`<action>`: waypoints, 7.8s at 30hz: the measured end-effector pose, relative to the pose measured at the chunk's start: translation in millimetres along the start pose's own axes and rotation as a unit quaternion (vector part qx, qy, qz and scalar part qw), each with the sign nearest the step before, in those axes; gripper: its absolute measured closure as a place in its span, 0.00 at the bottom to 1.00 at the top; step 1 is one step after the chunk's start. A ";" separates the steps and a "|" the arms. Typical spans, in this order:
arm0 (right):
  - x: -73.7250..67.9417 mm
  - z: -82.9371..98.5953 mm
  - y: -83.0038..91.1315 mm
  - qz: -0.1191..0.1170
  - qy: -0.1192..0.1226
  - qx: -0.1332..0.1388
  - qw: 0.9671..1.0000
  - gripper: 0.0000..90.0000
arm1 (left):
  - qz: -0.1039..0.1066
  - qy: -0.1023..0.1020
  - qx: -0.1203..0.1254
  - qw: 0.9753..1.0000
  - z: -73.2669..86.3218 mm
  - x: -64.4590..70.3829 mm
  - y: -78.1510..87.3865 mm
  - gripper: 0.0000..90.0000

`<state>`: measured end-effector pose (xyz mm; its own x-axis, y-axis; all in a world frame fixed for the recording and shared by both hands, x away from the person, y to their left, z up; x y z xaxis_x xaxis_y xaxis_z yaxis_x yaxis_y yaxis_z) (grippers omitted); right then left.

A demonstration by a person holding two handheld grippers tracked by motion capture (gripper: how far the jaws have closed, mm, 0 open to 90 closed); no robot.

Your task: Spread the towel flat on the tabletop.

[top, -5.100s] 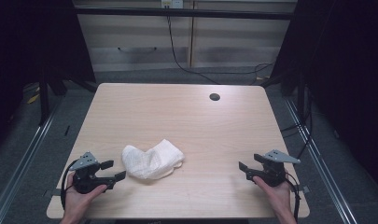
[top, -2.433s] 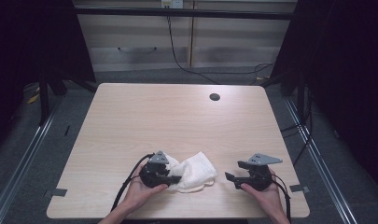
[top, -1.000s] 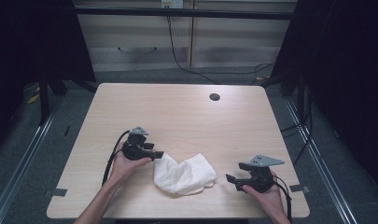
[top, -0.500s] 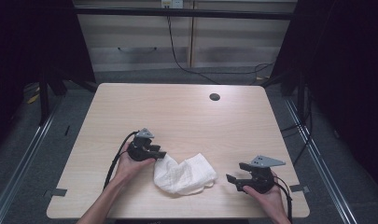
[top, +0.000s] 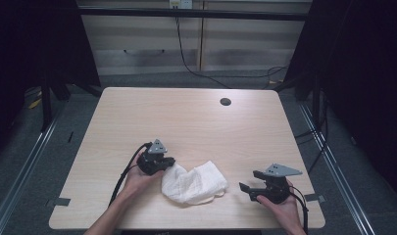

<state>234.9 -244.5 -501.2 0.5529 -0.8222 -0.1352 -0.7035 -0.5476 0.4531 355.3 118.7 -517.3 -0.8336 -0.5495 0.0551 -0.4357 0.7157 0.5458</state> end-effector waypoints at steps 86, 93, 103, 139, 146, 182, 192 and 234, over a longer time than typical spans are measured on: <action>-31.5 -81.3 -146.7 -0.095 0.050 -0.023 0.994 0.81 | -0.097 0.114 0.046 0.988 57.2 -54.3 113.9 0.95; -43.3 -71.8 -175.0 -0.115 0.053 -0.049 0.991 0.68 | -0.092 0.114 0.059 0.987 56.5 -51.5 118.9 0.95; -57.8 -54.0 -160.8 -0.120 0.099 -0.065 0.986 0.64 | -0.095 0.121 0.071 0.986 56.0 -52.2 125.9 0.94; -50.6 -69.8 -163.0 -0.143 0.050 -0.044 0.987 0.94 | -0.079 0.120 0.090 0.986 49.5 -52.9 127.2 0.93; -42.9 -83.6 -151.0 -0.137 0.042 -0.025 0.989 0.94 | -0.068 0.124 0.112 0.984 39.9 -51.4 131.2 0.94; 4.4 -216.6 -46.0 -0.081 0.052 0.110 0.989 0.97 | -0.061 0.064 0.221 0.971 -98.6 -54.3 154.0 0.97; 7.9 -252.8 -25.0 -0.071 0.067 0.130 0.987 0.98 | -0.064 0.054 0.243 0.966 -135.0 -55.9 163.4 0.97; 38.0 -175.7 -49.2 -0.066 0.030 0.082 0.994 0.98 | -0.028 0.093 0.216 0.971 -91.5 -52.8 117.0 0.97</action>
<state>369.0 -221.5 -373.8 0.6681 -0.7328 -0.1286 -0.6832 -0.6727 0.2839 379.4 192.0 -379.9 -0.7469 -0.6318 0.2073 -0.6134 0.7750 0.1518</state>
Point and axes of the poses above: each handheld gripper's, and its own axes: y roughly backward along the jaws, z roughly out of its underside, x roughly to its right, the point moved 2 cm from there along -y, roughly forward along the jaws, and after that the axes turned 10 degrees about x, right-handed, at the moved point
